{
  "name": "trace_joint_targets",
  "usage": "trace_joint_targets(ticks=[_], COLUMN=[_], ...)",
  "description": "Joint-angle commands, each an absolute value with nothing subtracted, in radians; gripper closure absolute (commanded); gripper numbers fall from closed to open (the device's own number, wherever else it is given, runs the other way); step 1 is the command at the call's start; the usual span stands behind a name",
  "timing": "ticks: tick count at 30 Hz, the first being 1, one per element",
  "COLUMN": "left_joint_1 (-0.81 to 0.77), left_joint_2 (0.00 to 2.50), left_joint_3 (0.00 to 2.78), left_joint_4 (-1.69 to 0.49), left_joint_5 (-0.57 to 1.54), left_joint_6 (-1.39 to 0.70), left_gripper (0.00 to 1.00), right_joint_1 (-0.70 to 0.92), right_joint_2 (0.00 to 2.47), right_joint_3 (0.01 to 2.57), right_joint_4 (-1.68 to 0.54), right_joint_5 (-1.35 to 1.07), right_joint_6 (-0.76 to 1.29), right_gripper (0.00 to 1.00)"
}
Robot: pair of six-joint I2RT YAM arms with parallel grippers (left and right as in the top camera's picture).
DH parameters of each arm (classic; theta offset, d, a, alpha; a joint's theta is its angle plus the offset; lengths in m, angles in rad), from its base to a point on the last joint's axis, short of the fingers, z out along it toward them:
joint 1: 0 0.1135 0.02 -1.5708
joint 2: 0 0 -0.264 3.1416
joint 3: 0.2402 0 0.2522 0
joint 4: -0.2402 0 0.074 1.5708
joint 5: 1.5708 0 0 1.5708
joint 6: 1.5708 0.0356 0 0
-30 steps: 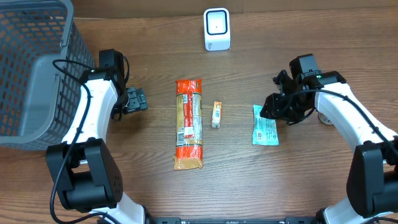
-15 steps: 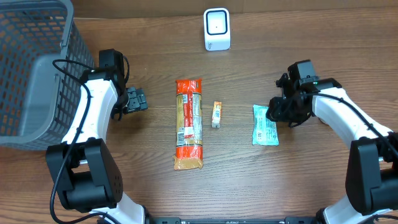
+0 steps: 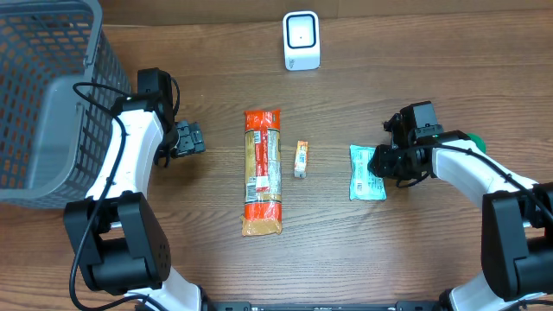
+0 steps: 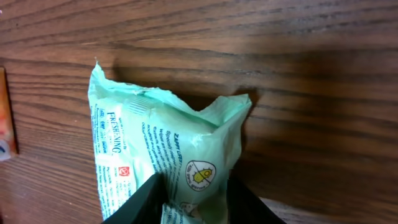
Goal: Scan the item barcode
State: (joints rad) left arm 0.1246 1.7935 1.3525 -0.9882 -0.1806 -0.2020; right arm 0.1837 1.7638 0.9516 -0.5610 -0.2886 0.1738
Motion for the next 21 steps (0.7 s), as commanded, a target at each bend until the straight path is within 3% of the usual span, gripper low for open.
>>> trace_joint_targets(ticks=[1,4,8,21], left_joint_1=[0.124,0.124,0.124,0.124], left_joint_2=[1.773,1.773,1.773,1.773], left_joint_3=[1.357,1.357,1.357,1.357], left_joint_4=[-0.987,-0.987,-0.987,-0.987], left_joint_5=[-0.191,-0.191,-0.191,-0.191], left_joint_6=[-0.187,-0.187,-0.187,-0.187], left_gripper=[0.00,0.00,0.00,0.00], right_joint_1=[0.179,0.167,0.165,0.171], right_joint_2=[1.778,1.765,1.756,1.764], right_joint_3=[0.950,0.998,1.023,0.992], right_joint_4=[-0.609,-0.656,-0.632,-0.603], right_joint_5=[-0.271,-0.274,-0.286,-0.286], right_joint_6=[0.183,0.183,0.183,0.183], right_gripper=[0.66,0.65,0.53,0.50])
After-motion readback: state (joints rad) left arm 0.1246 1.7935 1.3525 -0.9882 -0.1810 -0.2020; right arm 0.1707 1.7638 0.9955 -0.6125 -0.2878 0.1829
